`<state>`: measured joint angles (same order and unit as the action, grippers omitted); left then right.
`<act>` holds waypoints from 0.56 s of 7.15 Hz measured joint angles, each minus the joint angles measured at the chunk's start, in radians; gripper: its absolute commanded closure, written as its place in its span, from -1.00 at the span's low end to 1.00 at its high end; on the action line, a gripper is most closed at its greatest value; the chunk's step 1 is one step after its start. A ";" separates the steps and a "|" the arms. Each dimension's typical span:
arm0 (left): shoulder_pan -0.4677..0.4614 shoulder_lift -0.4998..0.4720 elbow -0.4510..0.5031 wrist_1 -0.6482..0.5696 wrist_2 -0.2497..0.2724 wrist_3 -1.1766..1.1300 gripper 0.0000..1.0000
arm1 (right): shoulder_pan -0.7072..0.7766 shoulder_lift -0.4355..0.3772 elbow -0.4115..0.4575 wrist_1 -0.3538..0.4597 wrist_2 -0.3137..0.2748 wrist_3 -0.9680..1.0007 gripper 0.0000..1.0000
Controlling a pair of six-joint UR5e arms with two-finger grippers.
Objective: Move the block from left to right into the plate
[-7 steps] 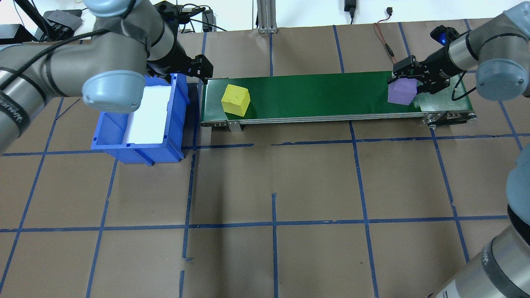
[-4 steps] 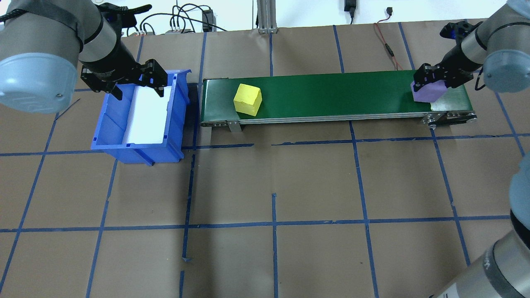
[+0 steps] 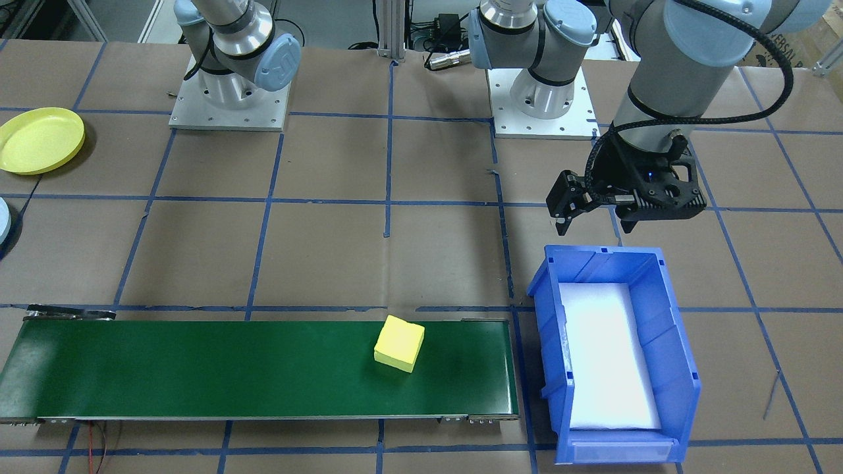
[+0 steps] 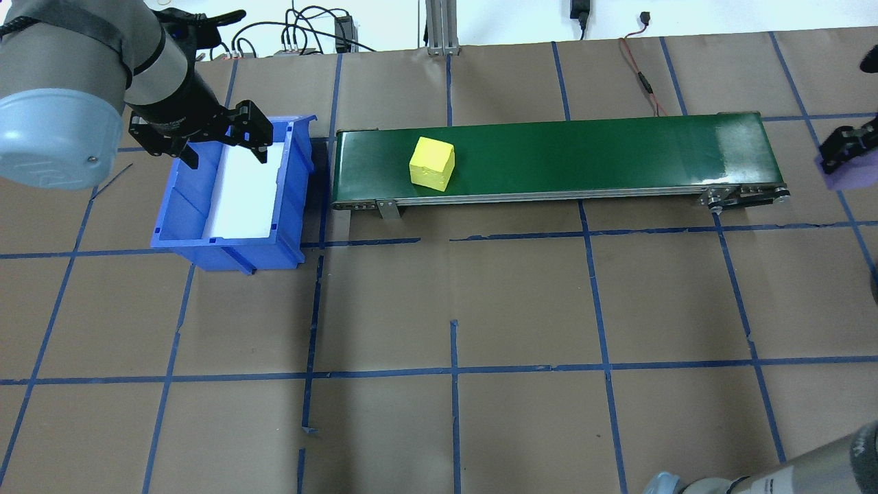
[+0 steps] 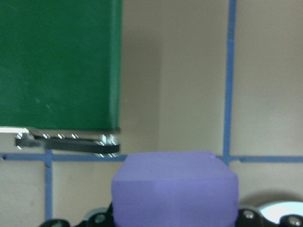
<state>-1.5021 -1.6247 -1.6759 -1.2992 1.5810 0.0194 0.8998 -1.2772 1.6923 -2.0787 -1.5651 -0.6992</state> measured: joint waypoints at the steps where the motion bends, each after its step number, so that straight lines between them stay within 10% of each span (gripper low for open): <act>1: 0.000 0.000 0.001 0.003 0.001 0.000 -1.00 | -0.088 -0.020 0.037 0.003 -0.007 -0.058 0.39; 4: 0.001 -0.001 0.003 0.009 -0.005 -0.002 -1.00 | -0.310 0.008 0.109 -0.003 -0.005 -0.228 0.28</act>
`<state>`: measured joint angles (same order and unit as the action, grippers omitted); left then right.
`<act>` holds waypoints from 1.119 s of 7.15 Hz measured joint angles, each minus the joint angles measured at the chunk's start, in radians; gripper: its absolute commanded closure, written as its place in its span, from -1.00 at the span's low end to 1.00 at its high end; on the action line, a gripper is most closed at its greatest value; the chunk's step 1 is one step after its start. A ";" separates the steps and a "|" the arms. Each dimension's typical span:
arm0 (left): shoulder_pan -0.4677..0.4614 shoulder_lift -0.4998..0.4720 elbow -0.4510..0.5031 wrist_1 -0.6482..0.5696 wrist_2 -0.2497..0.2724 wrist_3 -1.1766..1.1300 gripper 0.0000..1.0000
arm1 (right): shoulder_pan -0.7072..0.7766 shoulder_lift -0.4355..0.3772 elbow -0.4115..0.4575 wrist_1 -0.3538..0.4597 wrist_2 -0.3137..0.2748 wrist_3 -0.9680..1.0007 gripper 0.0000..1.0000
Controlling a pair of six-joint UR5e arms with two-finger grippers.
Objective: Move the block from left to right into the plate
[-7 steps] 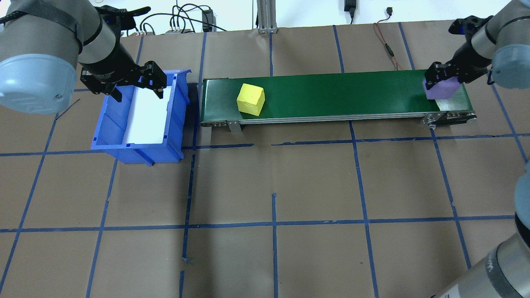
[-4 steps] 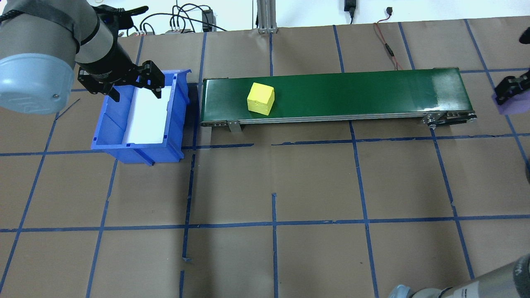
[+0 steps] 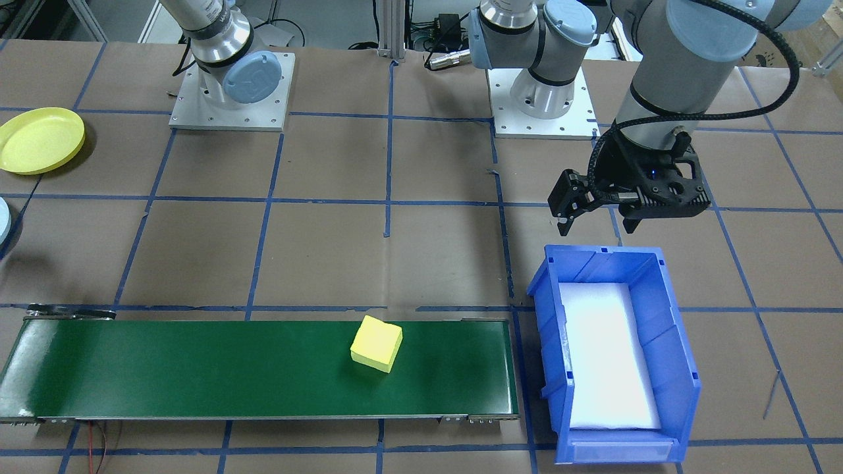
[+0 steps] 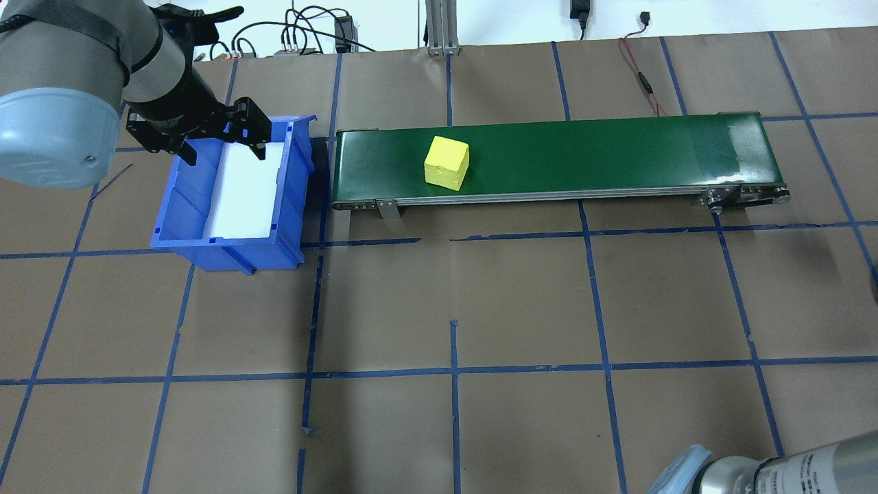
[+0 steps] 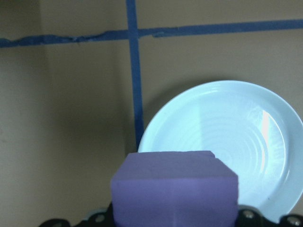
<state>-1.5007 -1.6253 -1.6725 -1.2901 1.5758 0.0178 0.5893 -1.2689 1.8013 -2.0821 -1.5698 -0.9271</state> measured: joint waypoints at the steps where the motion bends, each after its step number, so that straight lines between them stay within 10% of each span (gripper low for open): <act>1: 0.000 -0.002 -0.002 0.004 -0.004 0.000 -1.00 | -0.049 0.019 0.006 -0.002 0.000 -0.041 -0.29; 3: 0.000 -0.001 0.004 0.005 0.001 0.001 -1.00 | -0.111 0.053 0.008 -0.012 -0.001 -0.076 -0.99; 8: -0.011 0.002 -0.002 -0.004 0.003 -0.003 -1.00 | 0.016 -0.007 -0.031 0.020 0.003 0.101 -1.00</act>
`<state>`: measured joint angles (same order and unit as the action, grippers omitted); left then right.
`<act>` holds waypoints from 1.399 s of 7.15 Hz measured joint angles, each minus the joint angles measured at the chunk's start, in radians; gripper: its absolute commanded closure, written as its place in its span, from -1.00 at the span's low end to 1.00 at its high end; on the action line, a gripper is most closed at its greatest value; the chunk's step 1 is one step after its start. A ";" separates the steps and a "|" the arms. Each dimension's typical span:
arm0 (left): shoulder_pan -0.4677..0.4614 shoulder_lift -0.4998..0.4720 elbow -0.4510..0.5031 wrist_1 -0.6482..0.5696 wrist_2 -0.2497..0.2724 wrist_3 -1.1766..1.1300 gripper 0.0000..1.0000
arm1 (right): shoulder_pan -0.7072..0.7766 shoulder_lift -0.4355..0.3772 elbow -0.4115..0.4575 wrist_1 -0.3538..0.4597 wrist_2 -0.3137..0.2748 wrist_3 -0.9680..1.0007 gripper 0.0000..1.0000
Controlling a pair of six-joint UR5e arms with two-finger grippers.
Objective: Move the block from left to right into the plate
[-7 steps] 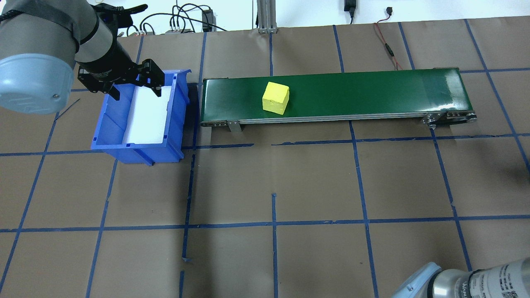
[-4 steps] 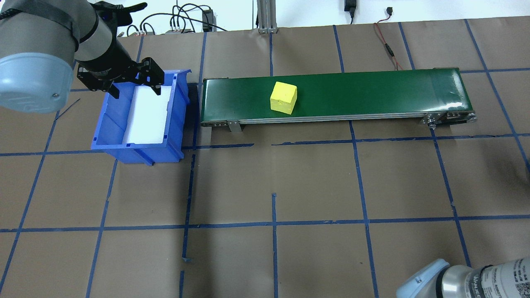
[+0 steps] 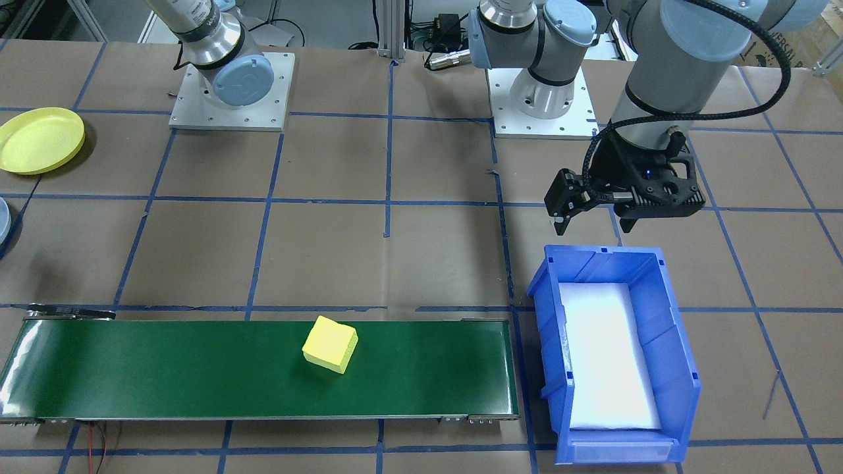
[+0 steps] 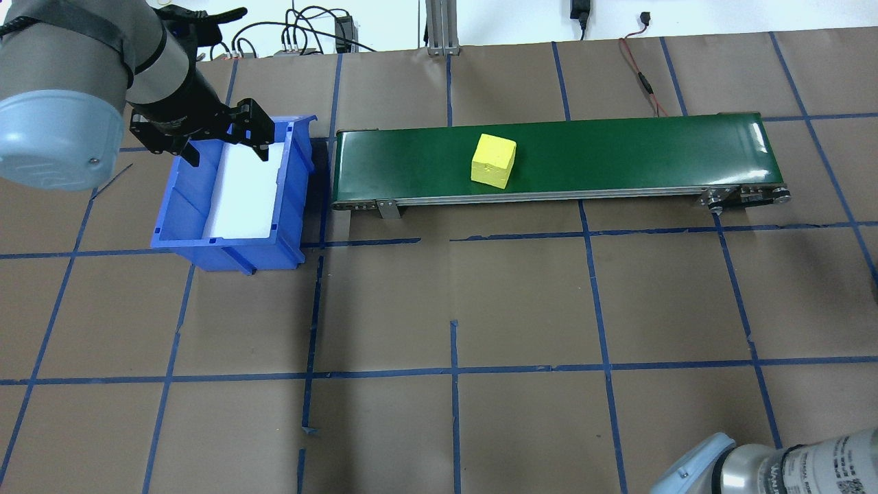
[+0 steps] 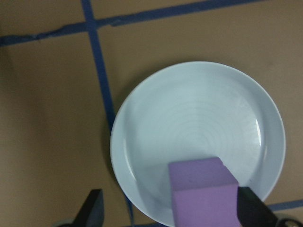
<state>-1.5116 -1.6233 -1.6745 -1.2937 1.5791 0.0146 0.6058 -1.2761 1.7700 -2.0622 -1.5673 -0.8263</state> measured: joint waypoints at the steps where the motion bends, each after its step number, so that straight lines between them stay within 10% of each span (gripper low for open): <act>1: -0.003 0.000 -0.001 -0.001 -0.002 0.001 -1.00 | 0.086 -0.011 -0.016 0.034 0.028 0.071 -1.00; 10: -0.006 0.000 -0.008 0.003 -0.013 0.021 -1.00 | 0.571 0.065 -0.157 0.041 0.413 0.701 -1.00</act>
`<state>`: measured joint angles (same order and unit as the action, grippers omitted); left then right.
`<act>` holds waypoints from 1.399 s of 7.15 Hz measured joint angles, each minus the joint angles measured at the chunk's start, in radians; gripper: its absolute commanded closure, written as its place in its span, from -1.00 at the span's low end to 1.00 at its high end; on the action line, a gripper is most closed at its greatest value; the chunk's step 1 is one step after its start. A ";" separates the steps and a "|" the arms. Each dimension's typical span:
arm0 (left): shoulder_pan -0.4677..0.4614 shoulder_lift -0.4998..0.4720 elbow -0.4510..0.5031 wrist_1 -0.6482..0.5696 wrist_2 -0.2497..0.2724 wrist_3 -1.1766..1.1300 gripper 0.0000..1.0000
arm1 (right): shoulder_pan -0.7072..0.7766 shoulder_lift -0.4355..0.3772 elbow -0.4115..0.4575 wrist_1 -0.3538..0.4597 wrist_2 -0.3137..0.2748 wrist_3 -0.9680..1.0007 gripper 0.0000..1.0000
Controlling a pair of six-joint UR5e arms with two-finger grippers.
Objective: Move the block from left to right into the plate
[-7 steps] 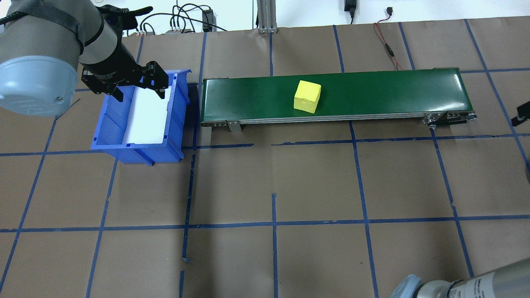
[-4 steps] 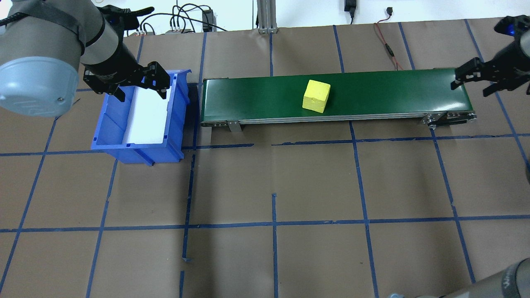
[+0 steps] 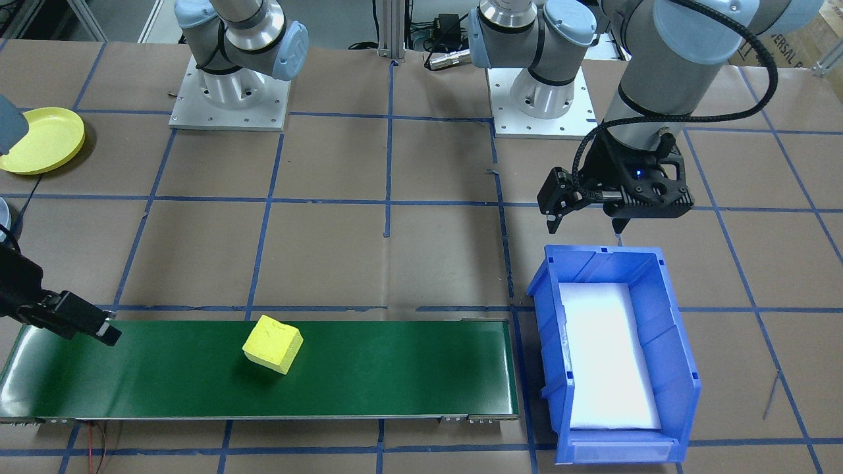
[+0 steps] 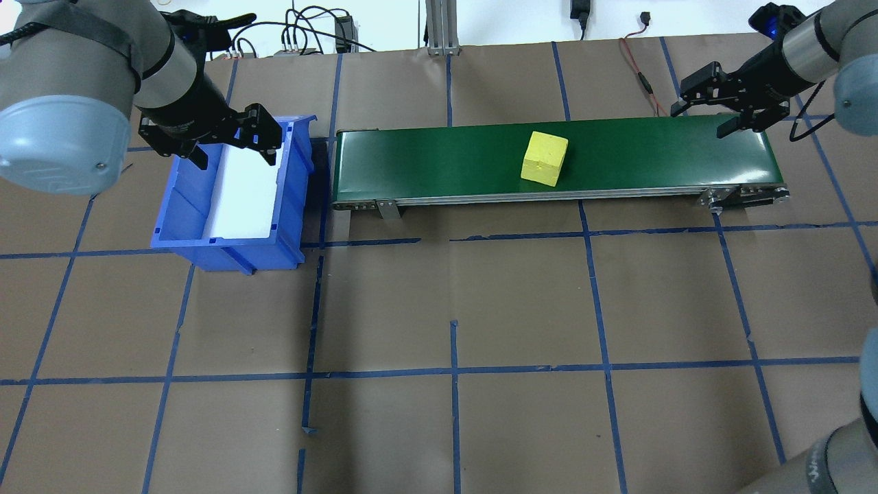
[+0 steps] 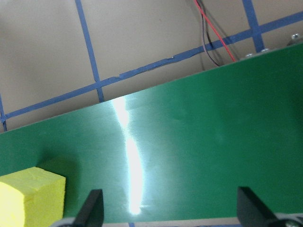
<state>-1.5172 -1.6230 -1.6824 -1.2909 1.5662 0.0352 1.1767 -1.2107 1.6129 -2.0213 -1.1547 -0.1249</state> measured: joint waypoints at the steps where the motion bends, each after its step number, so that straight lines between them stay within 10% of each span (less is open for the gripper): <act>1: 0.000 0.000 0.000 0.000 0.000 0.000 -1.00 | 0.012 0.011 -0.002 -0.017 0.018 0.023 -1.00; 10: 0.002 0.000 0.000 0.000 0.000 0.000 -1.00 | 0.020 0.087 0.012 -0.098 0.043 -0.133 -1.00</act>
<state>-1.5156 -1.6230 -1.6828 -1.2913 1.5662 0.0353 1.1965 -1.1232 1.6249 -2.1196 -1.1116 -0.2582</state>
